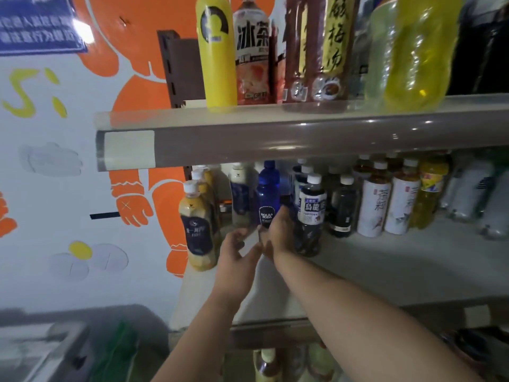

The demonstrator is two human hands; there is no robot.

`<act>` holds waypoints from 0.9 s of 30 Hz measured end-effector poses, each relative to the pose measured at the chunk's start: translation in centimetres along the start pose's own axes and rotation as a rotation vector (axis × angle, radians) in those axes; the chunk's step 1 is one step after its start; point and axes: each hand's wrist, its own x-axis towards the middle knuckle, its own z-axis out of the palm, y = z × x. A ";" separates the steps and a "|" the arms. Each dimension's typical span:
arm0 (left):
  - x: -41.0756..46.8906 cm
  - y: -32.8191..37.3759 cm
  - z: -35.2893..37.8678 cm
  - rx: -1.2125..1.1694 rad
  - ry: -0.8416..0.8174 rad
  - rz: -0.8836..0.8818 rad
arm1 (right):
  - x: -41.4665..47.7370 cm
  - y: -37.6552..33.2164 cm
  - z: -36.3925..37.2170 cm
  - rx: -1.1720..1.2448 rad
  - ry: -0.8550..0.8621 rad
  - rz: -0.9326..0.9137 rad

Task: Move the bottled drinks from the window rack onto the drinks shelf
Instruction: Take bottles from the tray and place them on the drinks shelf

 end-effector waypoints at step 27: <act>-1.6 3.6 4.4 -0.242 -0.037 -0.036 | -3.2 0.6 -8.4 0.029 -0.099 -0.264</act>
